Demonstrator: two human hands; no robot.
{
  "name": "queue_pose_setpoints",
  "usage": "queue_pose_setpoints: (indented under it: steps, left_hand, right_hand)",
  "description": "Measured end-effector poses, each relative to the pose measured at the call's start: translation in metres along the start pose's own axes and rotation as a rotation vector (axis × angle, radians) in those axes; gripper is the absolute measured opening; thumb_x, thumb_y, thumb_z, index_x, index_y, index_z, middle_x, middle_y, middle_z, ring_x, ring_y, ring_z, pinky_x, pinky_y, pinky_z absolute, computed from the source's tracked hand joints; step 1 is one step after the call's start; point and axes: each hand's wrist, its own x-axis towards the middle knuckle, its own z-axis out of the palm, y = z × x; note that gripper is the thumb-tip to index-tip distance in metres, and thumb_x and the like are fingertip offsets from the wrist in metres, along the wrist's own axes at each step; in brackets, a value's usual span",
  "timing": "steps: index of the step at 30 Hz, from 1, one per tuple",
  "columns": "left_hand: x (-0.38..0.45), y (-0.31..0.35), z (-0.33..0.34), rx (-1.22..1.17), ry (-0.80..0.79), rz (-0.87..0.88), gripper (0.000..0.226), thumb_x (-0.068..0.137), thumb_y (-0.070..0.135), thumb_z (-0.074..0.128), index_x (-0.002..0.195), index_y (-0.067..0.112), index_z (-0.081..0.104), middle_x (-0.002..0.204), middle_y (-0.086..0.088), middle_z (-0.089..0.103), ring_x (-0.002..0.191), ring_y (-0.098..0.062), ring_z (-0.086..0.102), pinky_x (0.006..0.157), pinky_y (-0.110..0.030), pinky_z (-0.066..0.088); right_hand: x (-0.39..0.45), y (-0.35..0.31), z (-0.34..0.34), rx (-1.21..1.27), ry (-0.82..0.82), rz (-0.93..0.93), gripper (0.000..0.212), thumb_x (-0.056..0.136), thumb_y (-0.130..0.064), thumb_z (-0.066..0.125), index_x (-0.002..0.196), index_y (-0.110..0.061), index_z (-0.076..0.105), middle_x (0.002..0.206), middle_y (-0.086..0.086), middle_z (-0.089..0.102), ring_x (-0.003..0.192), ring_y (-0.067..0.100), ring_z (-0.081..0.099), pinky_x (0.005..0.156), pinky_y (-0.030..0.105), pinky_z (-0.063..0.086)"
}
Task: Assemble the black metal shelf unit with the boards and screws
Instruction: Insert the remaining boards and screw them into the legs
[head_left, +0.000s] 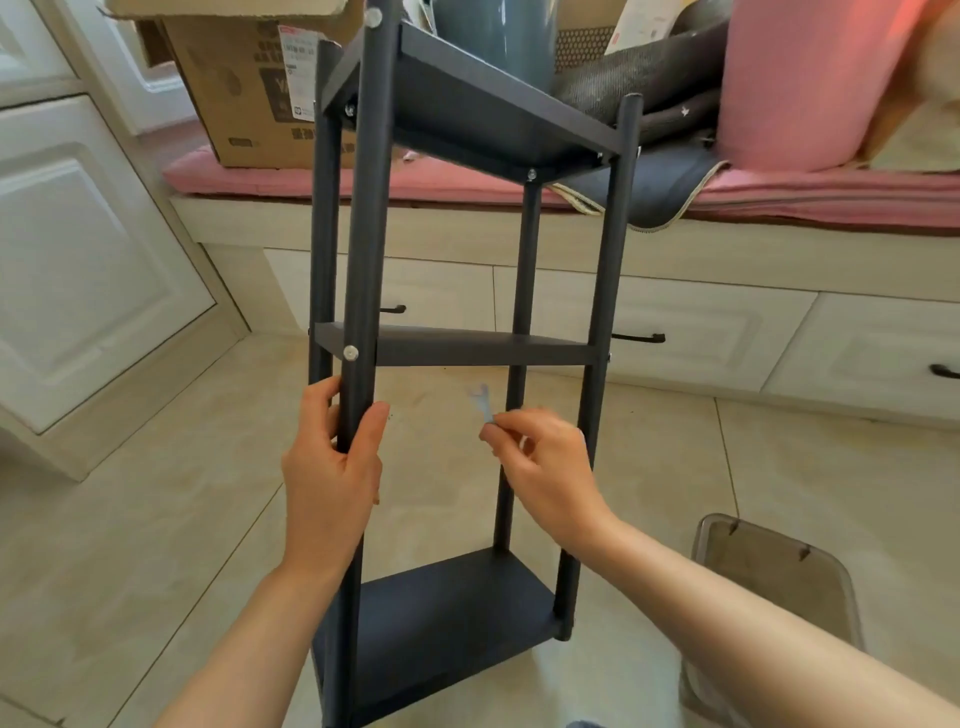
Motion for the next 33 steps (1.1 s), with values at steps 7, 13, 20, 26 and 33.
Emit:
queue_pose_setpoints:
  steps: [7, 13, 20, 26, 33]
  left_hand:
    - [-0.013, 0.009, -0.008, 0.048, -0.084, 0.009, 0.022, 0.09, 0.043, 0.059, 0.107, 0.047, 0.045, 0.075, 0.001, 0.058, 0.048, -0.016, 0.054, 0.048, -0.017, 0.048]
    - [-0.023, 0.013, -0.008, 0.101, -0.095, 0.029, 0.029, 0.095, 0.033, 0.061, 0.109, 0.05, 0.042, 0.072, 0.002, 0.057, 0.048, -0.016, 0.052, 0.046, -0.022, 0.047]
    - [-0.034, 0.004, -0.003, 0.164, 0.011, 0.057, 0.027, 0.097, 0.033, 0.059, 0.112, 0.05, 0.043, 0.072, 0.006, 0.053, 0.051, -0.016, 0.05, 0.043, -0.028, 0.045]
    - [-0.035, -0.013, -0.002, 0.154, 0.126, 0.056, 0.019, 0.099, 0.028, 0.058, 0.111, 0.038, 0.047, 0.068, 0.012, 0.05, 0.05, -0.011, 0.046, 0.041, -0.016, 0.035]
    - [-0.009, -0.045, -0.013, 0.131, 0.223, 0.041, 0.025, 0.1, 0.021, 0.059, 0.109, 0.041, 0.047, 0.078, 0.015, 0.056, 0.062, -0.006, 0.052, 0.05, -0.015, 0.042]
  right_hand:
    - [-0.021, 0.017, -0.07, 0.013, 0.019, 0.317, 0.018, 0.096, -0.023, 0.059, 0.087, -0.014, 0.071, 0.093, 0.003, 0.065, 0.089, 0.018, 0.059, 0.072, 0.028, 0.047]
    - [-0.007, 0.031, -0.102, 0.222, 0.096, 0.57, 0.016, 0.097, -0.018, 0.058, 0.089, -0.015, 0.071, 0.106, 0.001, 0.065, 0.109, 0.02, 0.055, 0.096, 0.04, 0.045]
    - [0.004, 0.038, -0.107, 0.516, 0.059, 0.668, 0.013, 0.096, -0.016, 0.06, 0.095, -0.009, 0.071, 0.111, 0.0, 0.063, 0.116, 0.026, 0.052, 0.107, 0.053, 0.04]
    - [0.006, 0.042, -0.096, 0.52, -0.028, 0.642, 0.015, 0.096, -0.017, 0.06, 0.104, -0.007, 0.069, 0.112, 0.009, 0.066, 0.112, 0.029, 0.059, 0.096, 0.052, 0.049]
    - [0.002, 0.04, -0.08, 0.446, -0.024, 0.506, 0.014, 0.095, -0.02, 0.061, 0.092, -0.016, 0.075, 0.107, 0.003, 0.069, 0.112, 0.021, 0.06, 0.095, 0.053, 0.051]
